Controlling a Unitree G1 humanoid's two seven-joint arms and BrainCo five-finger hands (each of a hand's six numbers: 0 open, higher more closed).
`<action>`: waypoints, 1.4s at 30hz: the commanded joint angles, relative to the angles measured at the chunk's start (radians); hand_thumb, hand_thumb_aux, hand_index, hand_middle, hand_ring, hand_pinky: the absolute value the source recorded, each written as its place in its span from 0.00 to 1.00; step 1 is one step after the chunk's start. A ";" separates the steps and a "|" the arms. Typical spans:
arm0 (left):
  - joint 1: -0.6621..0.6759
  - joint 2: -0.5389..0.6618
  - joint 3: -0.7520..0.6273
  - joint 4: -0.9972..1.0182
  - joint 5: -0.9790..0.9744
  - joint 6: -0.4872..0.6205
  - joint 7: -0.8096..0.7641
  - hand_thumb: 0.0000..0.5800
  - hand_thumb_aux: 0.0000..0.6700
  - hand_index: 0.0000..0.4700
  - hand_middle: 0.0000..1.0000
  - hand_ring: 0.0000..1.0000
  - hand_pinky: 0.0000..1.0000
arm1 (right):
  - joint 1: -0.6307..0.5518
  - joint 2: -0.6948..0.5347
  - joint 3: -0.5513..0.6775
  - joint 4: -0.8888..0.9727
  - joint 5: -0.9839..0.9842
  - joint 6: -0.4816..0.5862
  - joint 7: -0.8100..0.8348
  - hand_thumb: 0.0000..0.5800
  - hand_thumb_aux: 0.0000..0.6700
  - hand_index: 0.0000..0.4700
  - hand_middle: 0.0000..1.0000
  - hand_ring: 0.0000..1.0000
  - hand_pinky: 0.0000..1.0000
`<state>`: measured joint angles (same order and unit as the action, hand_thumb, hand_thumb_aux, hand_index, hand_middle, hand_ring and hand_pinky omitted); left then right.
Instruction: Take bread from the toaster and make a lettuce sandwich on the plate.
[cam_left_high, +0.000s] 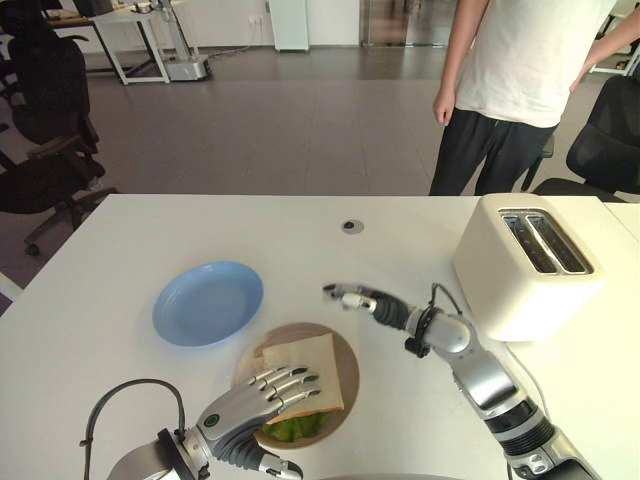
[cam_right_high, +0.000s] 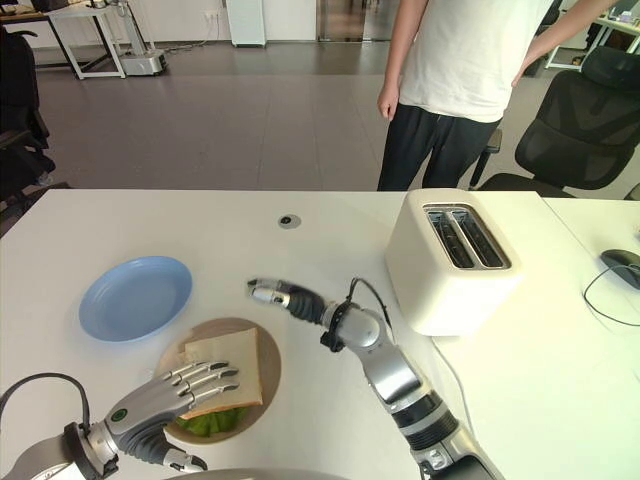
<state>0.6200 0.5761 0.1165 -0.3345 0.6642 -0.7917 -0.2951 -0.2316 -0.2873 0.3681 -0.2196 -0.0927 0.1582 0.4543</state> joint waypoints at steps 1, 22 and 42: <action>0.029 0.033 -0.020 0.037 0.002 0.039 -0.025 0.00 0.00 0.00 0.00 0.00 0.00 | 0.054 -0.059 -0.098 -0.139 0.020 -0.045 0.004 0.00 0.00 0.00 0.00 0.00 0.00; 0.115 0.287 0.154 0.382 -0.330 -0.068 -0.251 1.00 1.00 1.00 1.00 1.00 1.00 | 0.402 -0.410 0.152 -0.099 -0.337 -0.565 0.263 1.00 1.00 1.00 1.00 1.00 1.00; -0.784 -0.094 -0.445 0.656 0.276 0.155 0.102 1.00 1.00 1.00 1.00 1.00 1.00 | 0.209 -0.144 0.065 0.219 -0.533 -0.236 -0.045 1.00 1.00 1.00 1.00 1.00 1.00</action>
<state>-0.1183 0.5101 -0.2721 0.1984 0.8702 -0.6904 -0.2139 0.0149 -0.4504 0.4338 -0.1060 -0.5951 -0.1210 0.4315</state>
